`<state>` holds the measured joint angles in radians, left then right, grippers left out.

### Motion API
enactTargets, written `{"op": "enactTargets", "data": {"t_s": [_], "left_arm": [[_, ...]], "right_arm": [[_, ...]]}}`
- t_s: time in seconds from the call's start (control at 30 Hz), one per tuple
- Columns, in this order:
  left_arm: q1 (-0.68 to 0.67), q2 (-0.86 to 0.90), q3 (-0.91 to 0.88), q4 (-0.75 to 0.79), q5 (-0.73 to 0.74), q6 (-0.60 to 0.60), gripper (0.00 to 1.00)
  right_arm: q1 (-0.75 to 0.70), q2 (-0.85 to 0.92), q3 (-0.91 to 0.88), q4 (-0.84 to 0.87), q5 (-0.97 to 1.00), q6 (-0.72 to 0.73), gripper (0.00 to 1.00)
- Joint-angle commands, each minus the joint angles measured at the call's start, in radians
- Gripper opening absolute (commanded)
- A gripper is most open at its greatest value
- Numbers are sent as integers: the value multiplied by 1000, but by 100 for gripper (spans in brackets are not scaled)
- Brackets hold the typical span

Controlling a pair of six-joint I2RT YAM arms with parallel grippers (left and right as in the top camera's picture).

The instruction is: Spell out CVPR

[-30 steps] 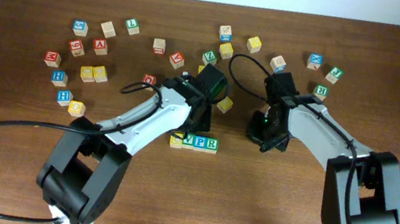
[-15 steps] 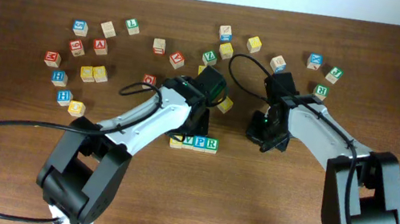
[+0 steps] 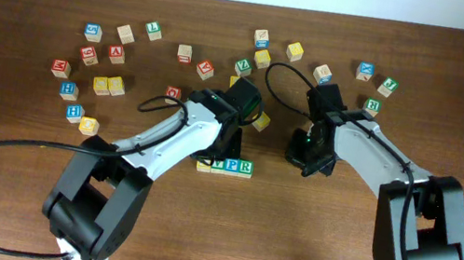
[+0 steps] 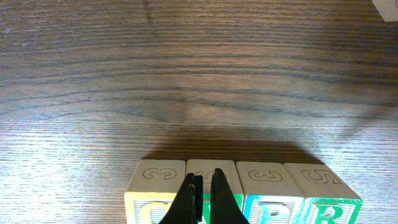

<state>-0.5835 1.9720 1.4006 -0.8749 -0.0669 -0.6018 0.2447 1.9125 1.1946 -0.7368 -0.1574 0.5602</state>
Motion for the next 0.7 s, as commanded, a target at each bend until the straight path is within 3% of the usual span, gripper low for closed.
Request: {"op": "enactTargets", "data": {"t_s": [0.0, 0.4, 0.53, 0.63, 0.67], "left_arm": [[-3, 10, -9, 2, 7, 11, 0], [5, 10, 6, 14, 10, 11, 0], [95, 8, 92, -20, 10, 11, 0], [213, 8, 100, -131, 11, 11, 0], [236, 8, 100, -167, 19, 11, 0]], "right_arm": [[-4, 7, 0, -2, 20, -6, 11], [-4, 7, 0, 0, 19, -6, 12], [-2, 7, 0, -6, -5, -6, 12], [7, 7, 0, -8, -94, -6, 11], [28, 7, 0, -8, -94, -5, 6]]}}
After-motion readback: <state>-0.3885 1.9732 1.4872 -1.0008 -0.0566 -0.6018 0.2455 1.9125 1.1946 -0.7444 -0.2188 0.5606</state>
